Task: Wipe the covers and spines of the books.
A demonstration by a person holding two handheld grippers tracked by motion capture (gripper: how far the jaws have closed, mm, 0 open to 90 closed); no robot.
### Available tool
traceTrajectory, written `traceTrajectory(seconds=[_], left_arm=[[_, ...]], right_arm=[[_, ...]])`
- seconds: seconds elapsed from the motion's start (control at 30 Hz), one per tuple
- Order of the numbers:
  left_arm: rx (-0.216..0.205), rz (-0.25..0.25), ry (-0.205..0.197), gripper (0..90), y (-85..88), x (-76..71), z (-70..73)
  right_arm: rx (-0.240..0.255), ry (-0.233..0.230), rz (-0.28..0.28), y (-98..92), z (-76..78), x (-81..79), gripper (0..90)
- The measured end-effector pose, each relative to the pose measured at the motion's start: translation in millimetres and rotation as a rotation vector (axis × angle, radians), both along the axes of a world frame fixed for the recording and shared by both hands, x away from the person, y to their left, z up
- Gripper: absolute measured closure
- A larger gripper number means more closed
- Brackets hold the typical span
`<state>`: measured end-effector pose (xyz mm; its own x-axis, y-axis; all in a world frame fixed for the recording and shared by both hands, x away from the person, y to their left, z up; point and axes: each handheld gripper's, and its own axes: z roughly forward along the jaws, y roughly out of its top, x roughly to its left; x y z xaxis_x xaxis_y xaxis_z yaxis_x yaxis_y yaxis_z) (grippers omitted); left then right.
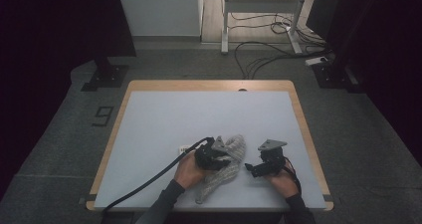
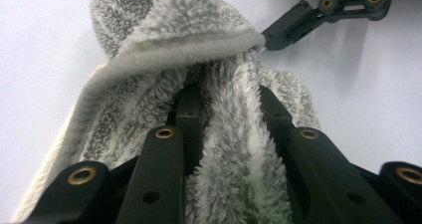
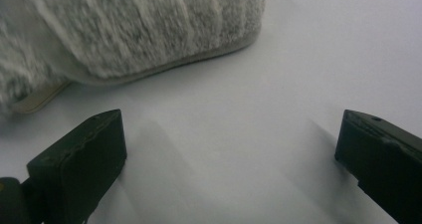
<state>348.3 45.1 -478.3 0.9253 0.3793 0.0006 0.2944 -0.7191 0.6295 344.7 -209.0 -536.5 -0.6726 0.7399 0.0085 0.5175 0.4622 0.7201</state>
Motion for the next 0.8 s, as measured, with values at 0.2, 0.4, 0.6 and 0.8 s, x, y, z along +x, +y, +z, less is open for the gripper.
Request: traceTrajectory(seconds=[0.2, 0.4, 0.6, 0.8], left_arm=[[-0.032, 0.033, 0.0, 69.7, 14.7, 4.5, 10.5], [-0.046, 0.065, -0.002, 69.6, 30.5, 9.8, 19.2], [-0.045, 0.096, -0.015, 69.4, 48.1, 14.5, 28.9], [-0.056, 0.138, -0.034, 69.1, 68.4, 20.2, 39.5]], right_arm=[[0.0, 0.0, 0.0, 0.0, 0.0, 0.0, 0.0], [0.001, 0.0, -0.002, 0.1, 0.0, -0.1, 0.0], [0.0, 0.0, -0.001, 0.1, 0.0, 0.0, 0.0], [0.0, 0.0, -0.001, 0.1, 0.0, 0.0, 0.0]])
